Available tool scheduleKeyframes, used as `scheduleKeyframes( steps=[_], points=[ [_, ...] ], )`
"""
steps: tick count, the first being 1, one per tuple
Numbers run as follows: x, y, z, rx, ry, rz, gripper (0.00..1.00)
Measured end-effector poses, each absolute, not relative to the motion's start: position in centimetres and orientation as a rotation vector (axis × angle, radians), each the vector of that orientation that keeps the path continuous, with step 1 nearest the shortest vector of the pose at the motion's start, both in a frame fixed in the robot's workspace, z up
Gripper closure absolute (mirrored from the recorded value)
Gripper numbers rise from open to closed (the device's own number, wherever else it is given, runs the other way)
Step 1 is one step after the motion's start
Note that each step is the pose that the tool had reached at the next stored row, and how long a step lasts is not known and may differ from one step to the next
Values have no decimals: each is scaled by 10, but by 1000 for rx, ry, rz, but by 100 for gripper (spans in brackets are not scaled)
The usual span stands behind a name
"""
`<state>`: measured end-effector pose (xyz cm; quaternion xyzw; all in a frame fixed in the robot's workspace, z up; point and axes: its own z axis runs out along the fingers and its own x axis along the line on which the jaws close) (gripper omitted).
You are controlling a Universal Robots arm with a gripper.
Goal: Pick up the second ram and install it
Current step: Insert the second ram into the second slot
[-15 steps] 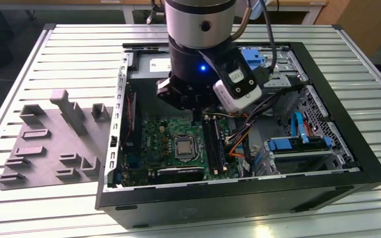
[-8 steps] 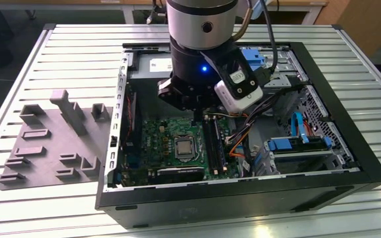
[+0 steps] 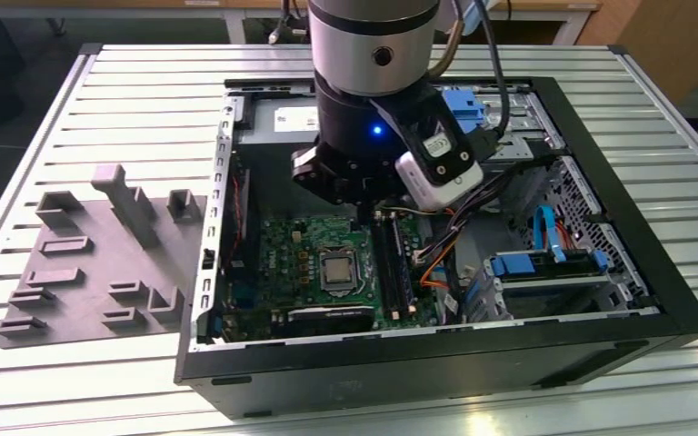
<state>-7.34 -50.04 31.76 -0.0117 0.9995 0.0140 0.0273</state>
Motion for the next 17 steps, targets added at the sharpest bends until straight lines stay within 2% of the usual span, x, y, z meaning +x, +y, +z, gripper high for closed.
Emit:
scheduleKeyframes(
  steps=[17],
  points=[
    [-62,-500,311,-35,3086,43,89]
  ],
)
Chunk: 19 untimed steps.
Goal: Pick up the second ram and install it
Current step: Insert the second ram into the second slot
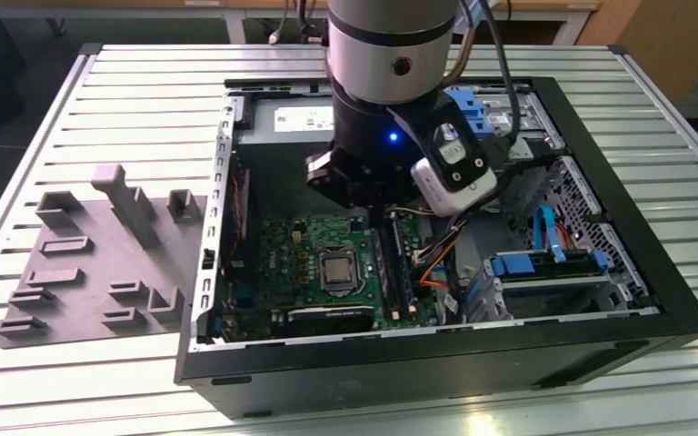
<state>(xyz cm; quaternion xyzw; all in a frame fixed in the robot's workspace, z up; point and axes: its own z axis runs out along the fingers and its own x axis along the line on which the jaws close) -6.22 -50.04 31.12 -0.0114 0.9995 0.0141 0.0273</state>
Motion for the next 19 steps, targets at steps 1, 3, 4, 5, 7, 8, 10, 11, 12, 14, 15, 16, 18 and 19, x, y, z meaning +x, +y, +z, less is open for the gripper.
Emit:
scheduleKeyframes(
  steps=[1,3,4,5,7,8,10,11,12,14,15,16,18,19],
  points=[
    [-62,-500,311,-35,3086,43,89],
    [-61,-500,310,-35,3086,43,89],
    [-60,-500,310,-35,3086,43,89],
    [-59,-500,309,-35,3086,43,89],
    [-58,-500,309,-35,3086,43,89],
    [-58,-500,308,-35,3086,43,89],
    [-57,-500,308,-35,3086,43,89],
    [-56,-500,307,-35,3086,43,89],
    [-56,-500,307,-35,3086,43,89],
    [-55,-500,307,-34,3086,43,89],
    [-54,-500,306,-34,3086,43,89],
    [-54,-500,306,-34,3086,43,89],
    [-53,-500,306,-34,3086,43,89],
    [-53,-500,305,-34,3086,43,89]
  ],
)
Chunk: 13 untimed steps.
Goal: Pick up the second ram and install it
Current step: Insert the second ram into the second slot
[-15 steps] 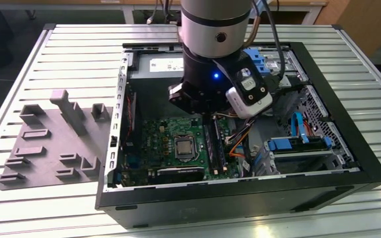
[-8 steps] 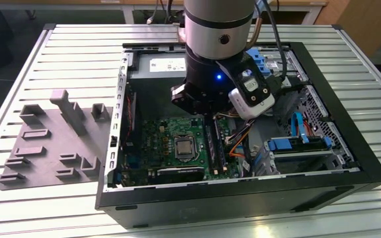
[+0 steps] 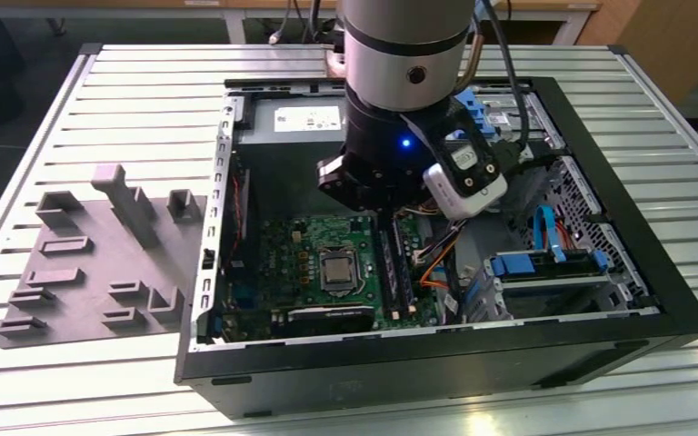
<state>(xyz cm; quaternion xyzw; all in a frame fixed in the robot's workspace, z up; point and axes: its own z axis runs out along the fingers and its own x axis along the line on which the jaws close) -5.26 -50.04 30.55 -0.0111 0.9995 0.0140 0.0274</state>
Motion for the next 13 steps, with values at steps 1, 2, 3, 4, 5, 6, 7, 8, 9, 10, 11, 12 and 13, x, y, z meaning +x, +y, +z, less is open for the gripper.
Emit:
scheduleKeyframes(
  steps=[1,2,3,4,5,6,7,8,9,10,11,12,13],
  points=[
    [-52,-500,305,-34,3086,43,89],
    [-52,-500,305,-34,3086,43,89],
    [-52,-500,305,-34,3086,43,89],
    [-51,-500,305,-34,3086,43,89],
    [-51,-500,304,-34,3086,43,89],
    [-51,-500,304,-34,3086,43,89],
    [-51,-500,304,-34,3086,43,89],
    [-51,-500,304,-33,3086,43,89],
    [-50,-500,304,-33,3086,43,89],
    [-50,-500,304,-33,3086,43,89],
    [-50,-500,303,-33,3086,43,89],
    [-50,-500,303,-33,3086,43,89],
    [-50,-500,303,-32,3086,43,89]
  ],
)
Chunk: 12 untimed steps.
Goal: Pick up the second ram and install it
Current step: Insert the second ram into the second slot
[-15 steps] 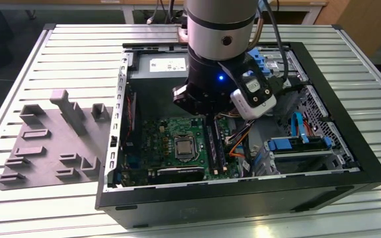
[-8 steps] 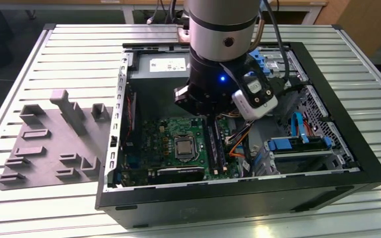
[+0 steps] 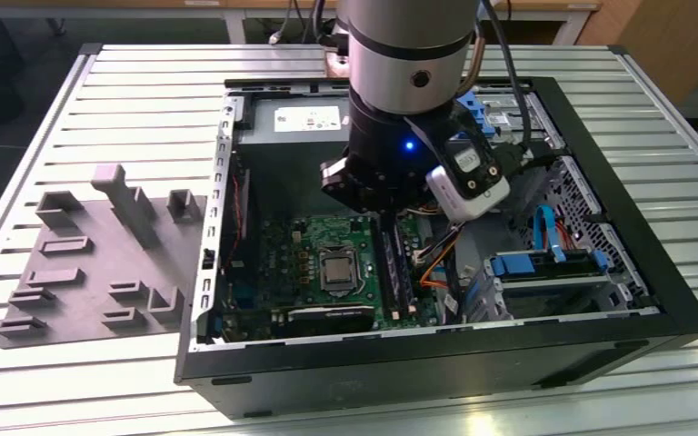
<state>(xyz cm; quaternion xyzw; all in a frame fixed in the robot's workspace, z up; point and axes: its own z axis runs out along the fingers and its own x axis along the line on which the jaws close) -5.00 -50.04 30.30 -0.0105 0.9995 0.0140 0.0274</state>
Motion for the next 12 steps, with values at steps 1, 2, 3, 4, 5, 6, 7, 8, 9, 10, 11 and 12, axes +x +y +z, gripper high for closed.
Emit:
scheduleKeyframes(
  steps=[1,2,3,4,5,6,7,8,9,10,11,12],
  points=[
    [-50,-500,303,-32,3086,43,89],
    [-50,-500,303,-32,3086,43,89],
    [-49,-500,302,-32,3086,43,89],
    [-49,-500,302,-31,3086,43,89],
    [-49,-500,302,-31,3086,43,89],
    [-49,-500,302,-31,3086,43,89],
    [-48,-500,302,-31,3086,43,89],
    [-48,-500,301,-30,3086,43,89],
    [-48,-500,301,-30,3086,43,89],
    [-48,-500,301,-30,3086,43,89],
    [-48,-500,301,-29,3086,43,89],
    [-47,-500,300,-29,3086,43,89]
  ],
)
